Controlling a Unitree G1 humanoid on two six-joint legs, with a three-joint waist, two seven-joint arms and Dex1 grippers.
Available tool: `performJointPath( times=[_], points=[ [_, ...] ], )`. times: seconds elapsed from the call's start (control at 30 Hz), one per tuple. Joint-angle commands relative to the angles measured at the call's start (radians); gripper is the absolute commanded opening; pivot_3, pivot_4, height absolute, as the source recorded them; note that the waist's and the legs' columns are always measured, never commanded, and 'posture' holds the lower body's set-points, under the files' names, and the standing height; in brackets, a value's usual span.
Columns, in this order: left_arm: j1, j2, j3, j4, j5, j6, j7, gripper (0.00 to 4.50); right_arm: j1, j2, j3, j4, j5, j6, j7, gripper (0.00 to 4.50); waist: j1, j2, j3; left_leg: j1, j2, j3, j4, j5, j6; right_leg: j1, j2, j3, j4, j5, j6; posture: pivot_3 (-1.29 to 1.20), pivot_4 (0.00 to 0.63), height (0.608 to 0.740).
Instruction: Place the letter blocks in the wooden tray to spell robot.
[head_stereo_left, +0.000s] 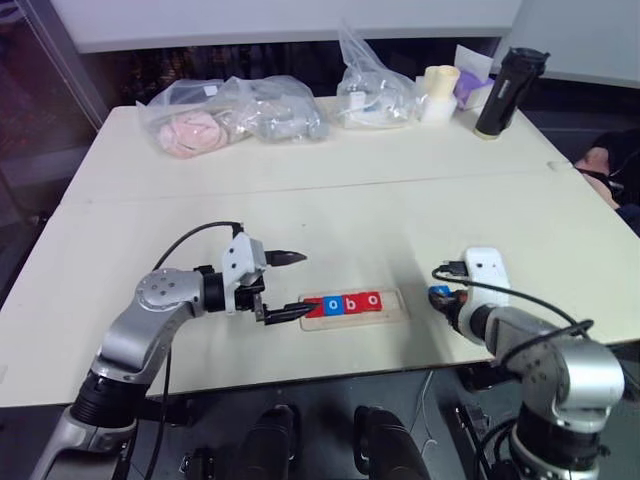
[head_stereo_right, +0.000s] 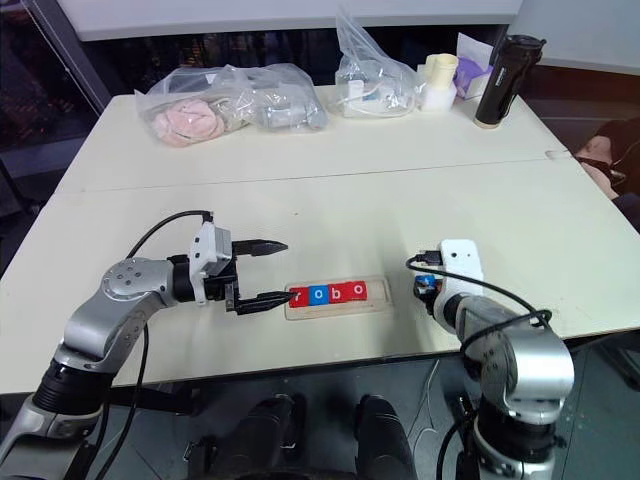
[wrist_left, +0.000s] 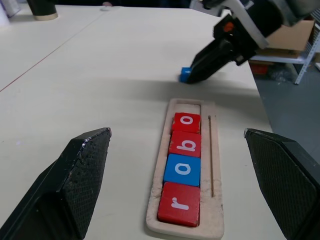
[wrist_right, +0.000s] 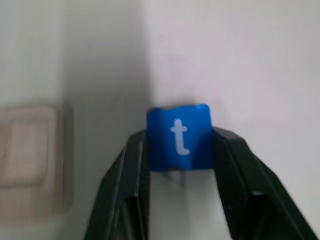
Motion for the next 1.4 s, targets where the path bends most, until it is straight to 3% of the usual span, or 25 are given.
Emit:
performJointPath(
  times=[0.03,0.1,0.23,0.33,0.47,0.57,0.7,0.8,0.93,1.37,1.4],
  points=[
    [-0.003,-0.003,0.003,-0.008,-0.002,-0.019,-0.004,4.50,-0.005,0.003,-0.023,-0.037,0.035,0.007,-0.038,1.16,0.000,0.000,0.000,0.000,0.000,0.000,0.000,0.000,0.000,0.000,0.000,0.000,0.000,0.000,0.000,0.00,0.150,0.738],
    [-0.004,-0.003,0.003,-0.007,0.000,-0.021,-0.006,4.50,-0.014,0.001,-0.027,-0.019,0.047,0.007,-0.061,1.16,0.001,0.000,0.000,0.000,0.000,0.000,-0.002,0.000,0.000,0.000,0.000,0.000,-0.001,0.001,-0.001,0.00,0.150,0.738],
    [-0.008,-0.003,0.005,-0.006,0.000,-0.018,-0.004,4.50,-0.016,-0.041,-0.025,0.000,0.108,0.007,-0.064,3.17,0.003,0.000,0.000,0.000,0.000,0.001,-0.006,0.001,0.002,-0.002,0.000,0.000,-0.002,0.002,-0.003,0.00,0.150,0.738],
    [-0.007,0.001,0.007,-0.009,0.000,-0.016,-0.005,4.50,-0.047,-0.193,0.015,0.032,0.213,0.007,0.027,4.49,0.003,0.000,0.000,0.000,-0.001,0.001,-0.007,0.002,0.003,-0.002,0.000,0.000,-0.003,0.002,-0.003,0.00,0.150,0.738],
    [-0.011,0.004,0.008,-0.005,0.001,-0.016,-0.008,4.50,-0.114,-0.478,0.121,0.043,0.320,-0.052,0.261,4.49,0.002,0.000,0.000,0.000,-0.001,0.002,-0.005,0.002,0.003,-0.001,0.000,-0.001,-0.004,0.001,-0.002,0.00,0.150,0.738],
    [-0.017,0.003,0.006,-0.003,0.001,-0.014,-0.007,4.50,-0.062,-0.727,0.231,0.096,0.243,-0.400,0.500,4.49,0.006,-0.001,0.001,0.000,0.000,0.002,-0.005,0.002,0.003,0.000,0.000,-0.002,-0.005,-0.001,0.001,0.00,0.150,0.738],
    [-0.017,0.000,0.002,-0.005,0.002,-0.013,-0.003,4.50,0.028,-0.877,0.312,0.292,0.107,-0.883,0.782,4.49,0.007,-0.001,0.001,0.000,0.000,0.002,-0.006,0.001,0.004,0.001,-0.001,-0.003,-0.008,-0.001,0.001,0.00,0.150,0.738],
    [-0.018,0.002,0.004,-0.007,0.005,-0.015,-0.001,4.50,0.033,-0.888,0.354,0.433,0.034,-1.109,0.888,4.49,0.008,-0.002,0.001,0.000,0.000,0.004,-0.005,0.001,0.004,0.002,-0.001,-0.002,-0.008,0.000,0.001,0.00,0.150,0.738],
    [-0.009,0.005,0.007,-0.020,0.005,-0.013,0.006,4.50,-0.015,-0.851,0.399,0.596,-0.025,-1.241,0.962,4.49,0.007,-0.001,0.001,0.000,0.000,0.003,-0.003,0.001,0.004,0.002,-0.001,-0.002,-0.006,0.000,-0.001,0.00,0.150,0.738],
    [0.003,0.017,0.011,-0.037,0.000,-0.008,0.015,4.50,-0.088,-0.741,0.424,0.812,-0.109,-1.317,1.016,4.49,0.008,-0.002,0.001,0.000,0.000,0.002,-0.001,0.001,0.004,0.002,-0.001,-0.002,-0.004,0.002,-0.002,0.00,0.150,0.738],
    [0.000,0.017,0.010,-0.036,0.000,-0.008,0.014,4.50,-0.088,-0.740,0.423,0.815,-0.112,-1.321,1.019,4.25,0.009,-0.002,0.001,0.000,0.000,0.002,-0.001,0.001,0.004,0.002,-0.001,-0.002,-0.004,0.002,-0.003,0.00,0.150,0.738]
  ],
)
